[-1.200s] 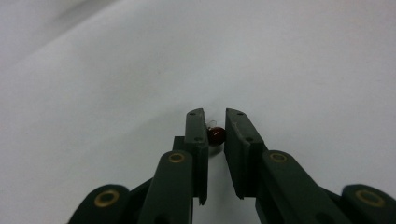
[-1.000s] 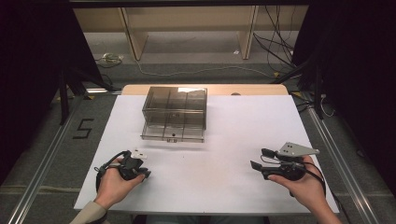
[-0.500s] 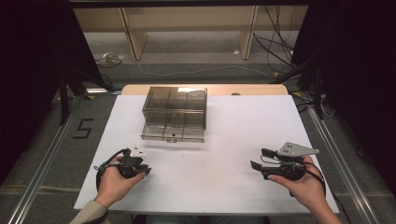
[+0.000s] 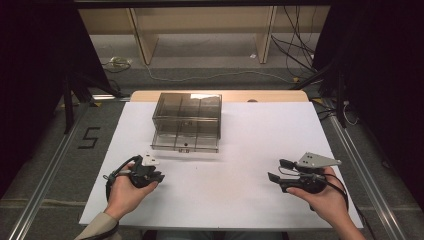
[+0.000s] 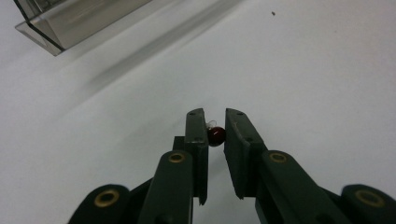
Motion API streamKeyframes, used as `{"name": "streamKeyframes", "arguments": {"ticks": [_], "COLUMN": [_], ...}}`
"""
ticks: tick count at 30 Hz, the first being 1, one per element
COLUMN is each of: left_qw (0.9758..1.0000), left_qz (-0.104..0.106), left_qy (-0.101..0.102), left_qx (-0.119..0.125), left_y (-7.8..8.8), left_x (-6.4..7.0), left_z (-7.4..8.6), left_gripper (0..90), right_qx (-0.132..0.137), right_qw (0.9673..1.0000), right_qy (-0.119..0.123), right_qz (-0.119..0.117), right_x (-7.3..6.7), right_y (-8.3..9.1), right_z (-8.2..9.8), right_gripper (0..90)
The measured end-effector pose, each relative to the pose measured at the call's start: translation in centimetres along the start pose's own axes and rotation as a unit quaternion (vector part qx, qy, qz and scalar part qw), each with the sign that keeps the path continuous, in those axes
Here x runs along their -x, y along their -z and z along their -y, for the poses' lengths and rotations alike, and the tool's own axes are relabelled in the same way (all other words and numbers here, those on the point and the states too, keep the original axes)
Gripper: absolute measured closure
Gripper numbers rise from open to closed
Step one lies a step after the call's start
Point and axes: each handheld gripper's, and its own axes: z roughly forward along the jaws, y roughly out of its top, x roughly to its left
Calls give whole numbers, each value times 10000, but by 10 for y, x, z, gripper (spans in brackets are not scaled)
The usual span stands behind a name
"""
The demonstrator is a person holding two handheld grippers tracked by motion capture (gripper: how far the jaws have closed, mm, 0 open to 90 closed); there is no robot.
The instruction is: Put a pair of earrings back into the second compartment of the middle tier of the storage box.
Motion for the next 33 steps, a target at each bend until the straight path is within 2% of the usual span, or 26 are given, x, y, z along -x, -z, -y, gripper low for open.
{"name": "streamKeyframes", "arguments": {"ticks": [33], "left_qw": [9989], "left_qz": [-120], "left_qy": [-91], "left_qx": [442], "left_y": [-2], "left_x": [-3], "left_z": [-35], "left_gripper": [793], "right_qx": [-20], "right_qw": [10000], "right_qy": [-15], "right_qz": [-7], "right_x": [0], "right_y": [0], "right_z": [0], "right_gripper": [332]}}
